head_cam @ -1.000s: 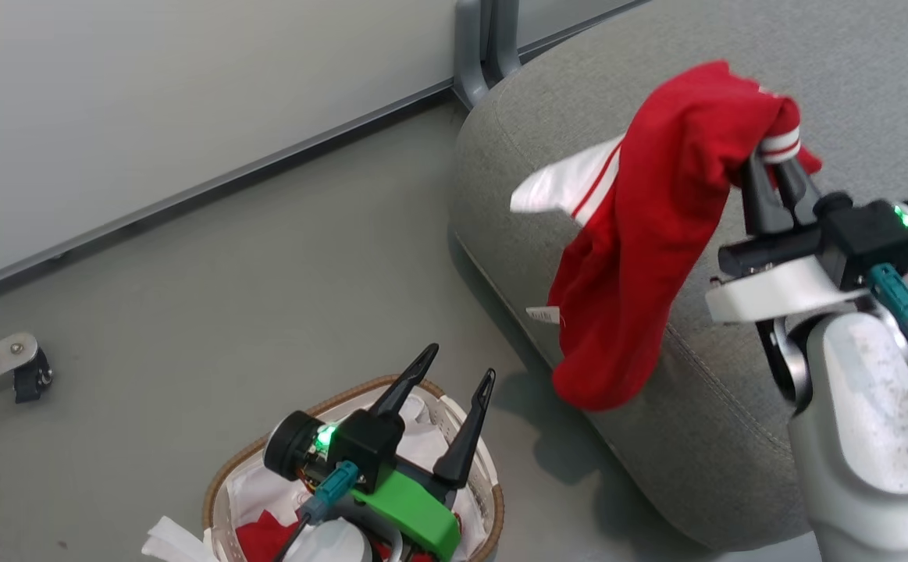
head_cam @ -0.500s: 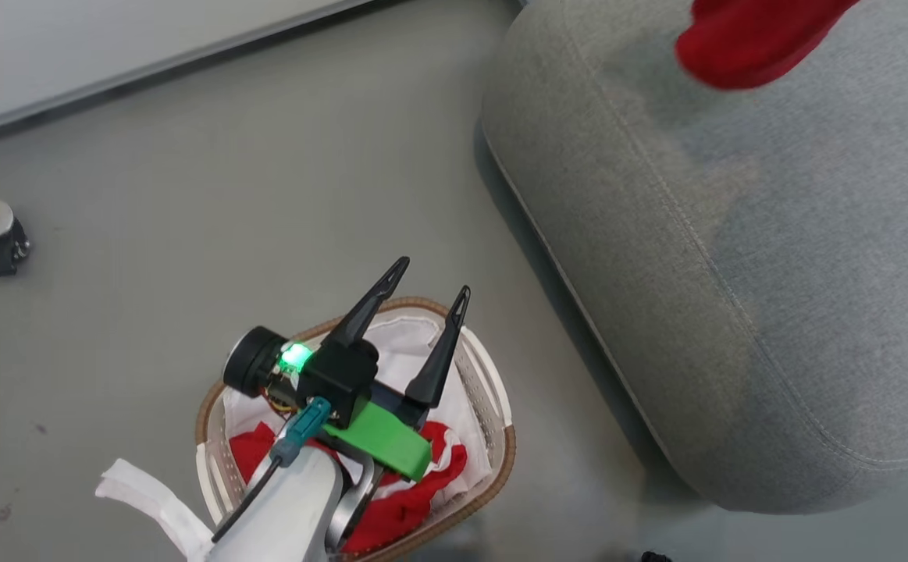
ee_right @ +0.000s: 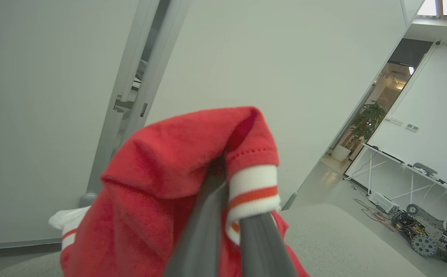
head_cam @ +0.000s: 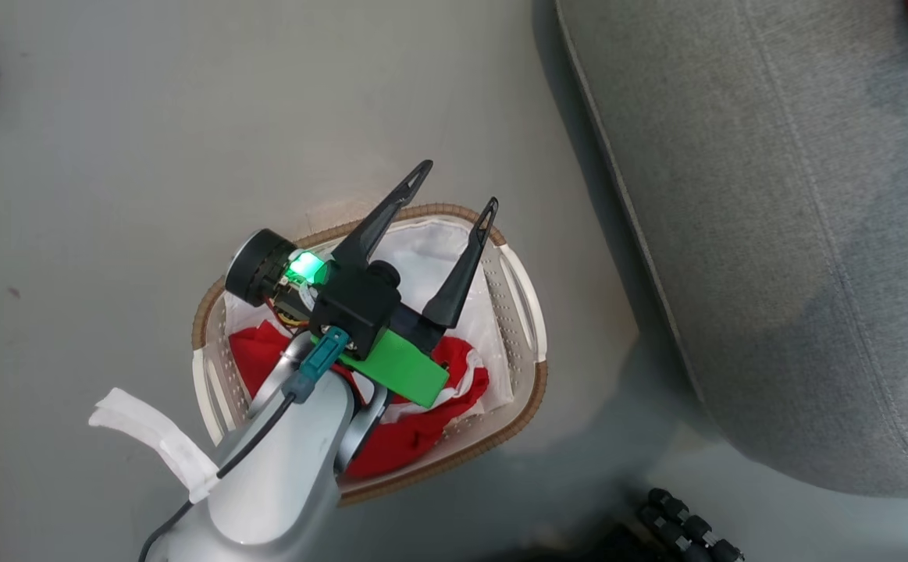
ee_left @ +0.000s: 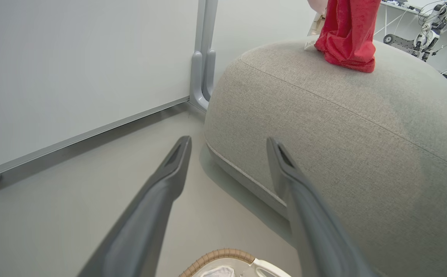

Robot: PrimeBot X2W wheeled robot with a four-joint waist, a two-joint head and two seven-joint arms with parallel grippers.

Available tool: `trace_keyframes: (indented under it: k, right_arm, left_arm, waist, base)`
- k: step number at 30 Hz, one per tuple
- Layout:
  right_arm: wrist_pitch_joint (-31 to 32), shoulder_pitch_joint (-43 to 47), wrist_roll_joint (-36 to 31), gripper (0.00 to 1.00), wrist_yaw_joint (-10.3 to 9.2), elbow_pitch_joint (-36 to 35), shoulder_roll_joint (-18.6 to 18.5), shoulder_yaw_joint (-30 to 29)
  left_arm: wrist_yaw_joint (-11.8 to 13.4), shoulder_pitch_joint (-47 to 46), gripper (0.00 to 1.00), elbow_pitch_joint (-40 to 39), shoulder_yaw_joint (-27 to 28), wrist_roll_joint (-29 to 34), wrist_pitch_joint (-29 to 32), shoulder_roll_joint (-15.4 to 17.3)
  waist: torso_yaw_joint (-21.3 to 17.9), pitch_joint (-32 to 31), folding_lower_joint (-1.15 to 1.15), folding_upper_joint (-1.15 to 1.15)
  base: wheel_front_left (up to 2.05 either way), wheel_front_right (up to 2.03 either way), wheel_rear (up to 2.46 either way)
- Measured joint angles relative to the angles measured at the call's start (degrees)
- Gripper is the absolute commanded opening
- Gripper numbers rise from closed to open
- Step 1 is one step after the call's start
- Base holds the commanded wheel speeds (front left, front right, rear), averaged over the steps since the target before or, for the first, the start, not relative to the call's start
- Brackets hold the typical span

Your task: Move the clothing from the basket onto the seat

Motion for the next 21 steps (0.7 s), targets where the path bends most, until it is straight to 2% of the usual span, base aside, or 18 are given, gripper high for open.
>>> trace_keyframes:
  k: [10,11,13,14,15,21]
  right_arm:
    - [0.0,3.5,-4.2,0.0,0.0,5.9,4.4,-1.5]
    - [0.0,3.9,-4.6,0.09,0.0,6.1,4.7,-1.5]
    - [0.0,4.7,-5.3,0.46,0.0,6.3,4.9,-1.5]
    - [0.0,5.2,-5.4,0.87,0.0,6.3,4.9,-1.5]
    - [0.0,5.7,-5.5,1.0,0.0,6.2,5.1,-1.2]
    - [0.0,11.6,-5.2,1.0,0.0,4.4,6.0,0.1]
  left_arm:
    - [0.0,-2.5,1.0,1.6,-1.4,0.9,0.0,0.7]
    - [0.0,-2.6,1.0,1.9,-1.5,0.9,0.0,0.6]
    - [0.0,-2.9,1.0,2.1,-1.5,0.9,0.0,0.6]
    - [0.0,-2.9,1.0,2.2,-1.6,0.9,0.0,0.6]
    - [0.0,-2.9,1.0,2.2,-1.6,0.8,0.0,0.5]
    - [0.0,-2.6,1.0,2.4,-1.2,-0.4,0.0,0.1]
  waist:
    - [1.7,6.6,0.0,0.0]
    - [1.8,6.7,0.01,0.0]
    - [1.8,6.4,0.0,0.0]
    - [1.8,6.2,0.0,0.0]
    - [1.8,5.9,0.0,0.0]
    - [1.8,3.3,0.0,0.0]
  base:
    - [0.0,0.0,0.0]
    - [0.0,0.0,0.0]
    - [0.0,0.0,0.0]
    - [0.0,0.0,0.0]
    - [0.0,0.0,0.0]
    - [0.0,0.0,0.0]
